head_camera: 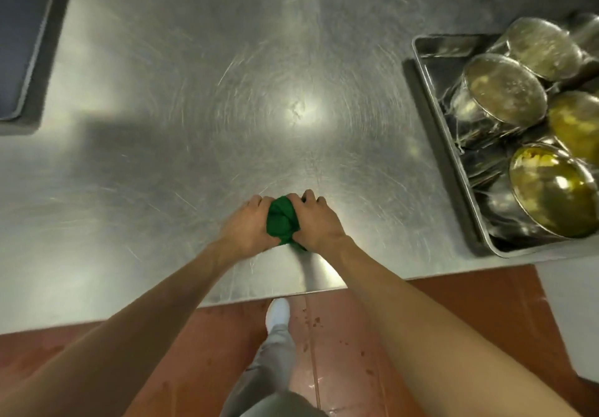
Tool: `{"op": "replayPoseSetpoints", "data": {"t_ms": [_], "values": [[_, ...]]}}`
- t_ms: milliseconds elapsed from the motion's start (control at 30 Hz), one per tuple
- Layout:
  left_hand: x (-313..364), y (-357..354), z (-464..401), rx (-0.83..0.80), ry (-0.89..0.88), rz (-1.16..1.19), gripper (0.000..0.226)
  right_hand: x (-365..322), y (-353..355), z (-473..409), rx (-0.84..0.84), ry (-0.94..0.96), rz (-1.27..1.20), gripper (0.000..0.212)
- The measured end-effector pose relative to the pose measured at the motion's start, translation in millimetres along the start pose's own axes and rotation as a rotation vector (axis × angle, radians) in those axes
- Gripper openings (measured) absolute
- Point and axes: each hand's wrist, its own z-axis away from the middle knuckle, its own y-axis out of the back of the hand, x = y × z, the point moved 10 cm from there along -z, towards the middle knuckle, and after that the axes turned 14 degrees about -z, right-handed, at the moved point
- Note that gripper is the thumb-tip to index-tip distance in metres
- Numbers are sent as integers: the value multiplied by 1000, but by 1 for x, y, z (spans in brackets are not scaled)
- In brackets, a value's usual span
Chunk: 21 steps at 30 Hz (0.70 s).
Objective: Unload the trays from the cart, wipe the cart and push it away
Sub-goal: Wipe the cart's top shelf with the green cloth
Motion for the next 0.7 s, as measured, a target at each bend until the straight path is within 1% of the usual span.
{"op": "replayPoseSetpoints", "data": {"t_ms": [67,167,233,300,367,400,467,500,533,567,633,700], "values": [[6,-7,4,-72,-47,-45,63,0,-7,17,34,-6,-31,64],[17,-19,19,-236,-156,-149,56,-1,-24,48,36,-28,-89,62],[34,-25,35,-338,-258,-213,52,7,-35,72,1,-92,-150,60],[61,-23,50,-370,-363,-230,44,19,-37,102,-17,-173,-215,58],[98,-17,62,-369,-461,-211,43,37,-25,139,30,-250,-321,58],[122,-14,69,-357,-521,-210,47,48,-15,162,81,-285,-376,57],[178,-5,80,-290,-653,-216,59,73,14,214,217,-349,-461,56],[208,0,88,-243,-722,-218,61,86,29,243,292,-377,-497,56],[248,2,103,-199,-806,-215,59,102,44,284,383,-417,-530,59],[273,8,110,-163,-839,-187,56,111,59,310,442,-427,-549,62],[334,13,134,-139,-932,-118,52,132,86,374,564,-455,-573,68],[394,15,163,-137,-1039,-75,60,151,108,438,663,-479,-583,72]]}}
